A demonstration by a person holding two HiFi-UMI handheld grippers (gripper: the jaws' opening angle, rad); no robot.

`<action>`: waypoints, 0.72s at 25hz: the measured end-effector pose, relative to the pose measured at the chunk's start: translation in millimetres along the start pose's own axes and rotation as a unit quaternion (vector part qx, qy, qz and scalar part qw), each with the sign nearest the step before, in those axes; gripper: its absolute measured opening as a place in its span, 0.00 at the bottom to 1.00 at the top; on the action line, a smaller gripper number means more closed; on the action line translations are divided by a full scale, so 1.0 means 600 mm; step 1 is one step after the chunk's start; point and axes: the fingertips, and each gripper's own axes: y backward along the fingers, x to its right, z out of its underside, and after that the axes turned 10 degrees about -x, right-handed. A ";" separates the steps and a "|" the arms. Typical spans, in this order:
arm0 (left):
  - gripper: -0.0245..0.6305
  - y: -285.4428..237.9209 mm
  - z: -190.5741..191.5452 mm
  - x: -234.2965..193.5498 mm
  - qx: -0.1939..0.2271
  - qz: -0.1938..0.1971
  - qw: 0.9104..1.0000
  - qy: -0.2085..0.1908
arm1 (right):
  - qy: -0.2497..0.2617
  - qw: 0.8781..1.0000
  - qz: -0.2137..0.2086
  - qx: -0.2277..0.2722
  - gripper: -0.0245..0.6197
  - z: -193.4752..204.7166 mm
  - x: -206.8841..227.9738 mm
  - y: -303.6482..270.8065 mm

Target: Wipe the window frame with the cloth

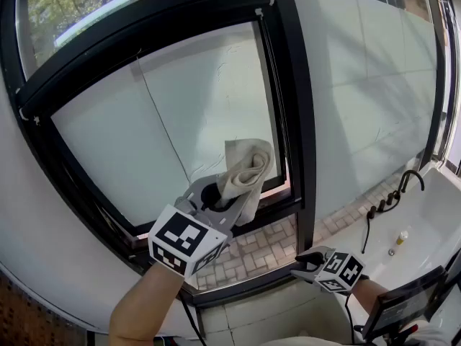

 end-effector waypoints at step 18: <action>0.17 -0.313 -0.417 -0.341 0.052 -0.109 0.990 0.076 | -0.067 0.997 0.030 0.030 0.26 0.058 0.151 0.068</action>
